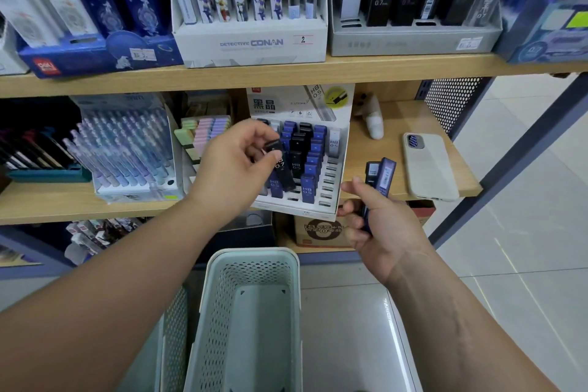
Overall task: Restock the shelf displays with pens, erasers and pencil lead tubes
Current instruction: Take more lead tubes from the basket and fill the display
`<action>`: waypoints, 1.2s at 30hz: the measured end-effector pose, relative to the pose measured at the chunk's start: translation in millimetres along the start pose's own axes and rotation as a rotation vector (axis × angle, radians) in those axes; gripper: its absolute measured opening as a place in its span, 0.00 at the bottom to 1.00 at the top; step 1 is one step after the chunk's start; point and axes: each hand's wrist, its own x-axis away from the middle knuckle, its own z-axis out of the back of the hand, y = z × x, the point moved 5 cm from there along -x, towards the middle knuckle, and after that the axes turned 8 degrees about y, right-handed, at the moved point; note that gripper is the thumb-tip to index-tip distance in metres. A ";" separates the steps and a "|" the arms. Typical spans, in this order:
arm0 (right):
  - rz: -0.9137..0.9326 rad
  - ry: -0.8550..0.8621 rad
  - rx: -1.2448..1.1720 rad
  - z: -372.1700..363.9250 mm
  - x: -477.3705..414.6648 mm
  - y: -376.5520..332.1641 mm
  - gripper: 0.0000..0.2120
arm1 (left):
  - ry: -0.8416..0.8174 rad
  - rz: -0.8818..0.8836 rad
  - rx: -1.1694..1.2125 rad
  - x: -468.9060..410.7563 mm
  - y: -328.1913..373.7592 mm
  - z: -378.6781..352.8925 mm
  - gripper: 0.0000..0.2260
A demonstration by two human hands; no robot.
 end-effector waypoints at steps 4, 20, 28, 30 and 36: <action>0.013 -0.002 0.018 1.0 -0.7 1.0 0.09 | -0.015 -0.087 -0.101 -9.8 0.3 -8.5 0.10; -0.003 -0.001 0.088 6.7 -0.4 -0.1 0.11 | -0.262 -0.162 -0.298 -39.0 -21.1 -31.4 0.09; -0.009 0.006 0.085 5.4 1.5 1.2 0.10 | -0.262 -0.168 -0.298 -42.9 -17.3 -34.2 0.08; -0.008 0.005 0.089 5.0 1.5 1.5 0.10 | -0.300 -0.182 -0.321 -43.0 -12.6 -36.6 0.06; -0.007 0.012 0.098 5.3 1.2 1.2 0.12 | -0.390 -0.217 -0.431 -55.8 -5.1 -37.1 0.06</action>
